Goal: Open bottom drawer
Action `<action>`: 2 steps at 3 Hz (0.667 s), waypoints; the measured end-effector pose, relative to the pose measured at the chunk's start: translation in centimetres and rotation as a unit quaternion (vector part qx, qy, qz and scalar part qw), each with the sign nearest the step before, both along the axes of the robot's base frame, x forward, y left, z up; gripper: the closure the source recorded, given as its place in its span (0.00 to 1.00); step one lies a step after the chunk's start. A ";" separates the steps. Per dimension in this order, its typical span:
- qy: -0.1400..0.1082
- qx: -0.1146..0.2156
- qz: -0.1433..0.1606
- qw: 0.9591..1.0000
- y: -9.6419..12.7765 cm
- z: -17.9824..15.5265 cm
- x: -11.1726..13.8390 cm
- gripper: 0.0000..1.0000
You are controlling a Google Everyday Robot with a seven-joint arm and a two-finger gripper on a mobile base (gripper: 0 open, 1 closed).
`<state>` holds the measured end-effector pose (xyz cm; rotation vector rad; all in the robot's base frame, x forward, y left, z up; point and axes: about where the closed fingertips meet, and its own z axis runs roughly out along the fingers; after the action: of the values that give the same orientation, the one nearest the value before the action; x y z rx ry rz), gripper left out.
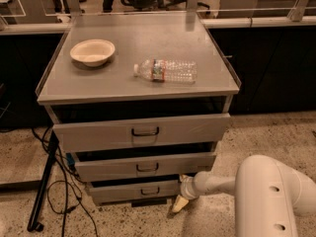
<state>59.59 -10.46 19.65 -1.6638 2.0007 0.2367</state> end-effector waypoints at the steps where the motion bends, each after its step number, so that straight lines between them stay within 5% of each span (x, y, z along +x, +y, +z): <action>1: 0.000 0.004 -0.020 1.000 -0.8 -3.9 -3.6 0.00; 2: 0.000 0.004 -0.020 1.000 -0.8 -3.9 -3.6 0.00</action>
Offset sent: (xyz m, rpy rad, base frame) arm -0.0658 -0.0188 -0.0688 0.0190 -0.0127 -0.0781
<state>55.97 -11.25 15.73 -1.6166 2.0272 0.2302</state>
